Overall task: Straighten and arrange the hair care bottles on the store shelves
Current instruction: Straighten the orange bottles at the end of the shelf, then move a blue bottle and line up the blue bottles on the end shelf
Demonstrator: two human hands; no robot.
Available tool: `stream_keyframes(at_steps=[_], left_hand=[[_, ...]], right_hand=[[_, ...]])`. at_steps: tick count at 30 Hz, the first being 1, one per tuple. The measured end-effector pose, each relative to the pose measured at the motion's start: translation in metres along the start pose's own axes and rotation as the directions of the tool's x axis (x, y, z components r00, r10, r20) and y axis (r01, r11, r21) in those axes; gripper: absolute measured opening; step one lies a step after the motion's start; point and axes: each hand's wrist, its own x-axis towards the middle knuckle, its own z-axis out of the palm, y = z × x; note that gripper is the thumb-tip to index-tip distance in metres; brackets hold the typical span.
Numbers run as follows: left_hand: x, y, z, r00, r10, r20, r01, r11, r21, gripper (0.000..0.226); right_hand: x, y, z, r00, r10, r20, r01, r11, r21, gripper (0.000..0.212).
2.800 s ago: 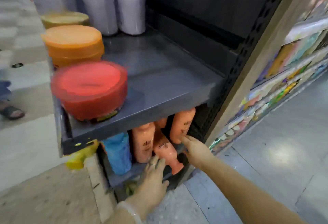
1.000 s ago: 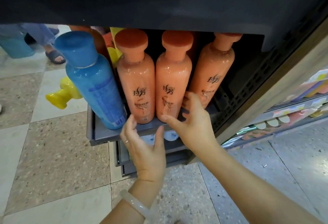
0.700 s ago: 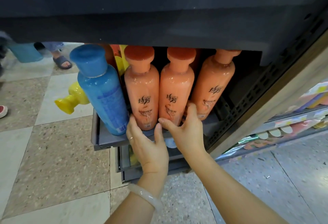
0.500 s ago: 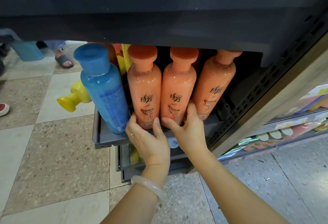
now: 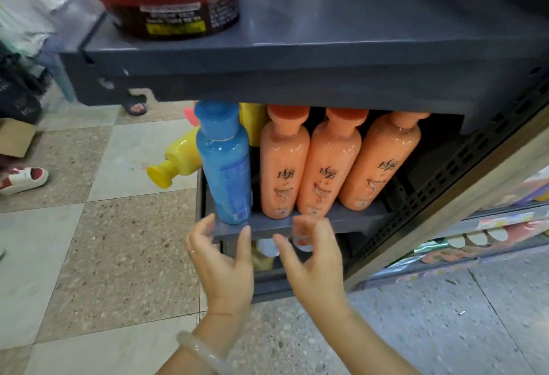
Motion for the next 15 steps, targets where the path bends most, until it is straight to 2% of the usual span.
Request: stream_keyframes(at_steps=[3,7,10,12,15], left_hand=[[0.027,-0.015,-0.012,0.996,-0.021,0.087,0.021,1.0,0.003,0.058],[0.051,-0.016,-0.025,0.92,0.003,0.391,-0.062,0.988,0.138,0.058],[0.08,-0.019,-0.032,0.795,0.045,0.606,-0.091,0.995,0.046,0.064],[0.1,-0.024,-0.036,0.693,0.105,0.713,-0.112,0.993,-0.037,0.077],[0.12,-0.023,-0.041,0.526,0.142,0.839,-0.14,0.987,-0.079,0.077]], right_hand=[[0.002,-0.022,0.04,0.993,-0.051,0.103,0.048,0.998,0.031,0.045],[0.001,-0.039,0.081,0.999,0.046,0.027,-0.047,0.998,0.04,0.075],[0.011,-0.054,0.094,0.993,0.101,-0.068,-0.099,0.994,0.038,0.08],[0.024,-0.068,0.097,0.984,0.127,-0.124,-0.124,0.992,0.03,0.074],[0.041,-0.087,0.103,0.96,0.165,-0.226,-0.163,0.986,0.03,0.067]])
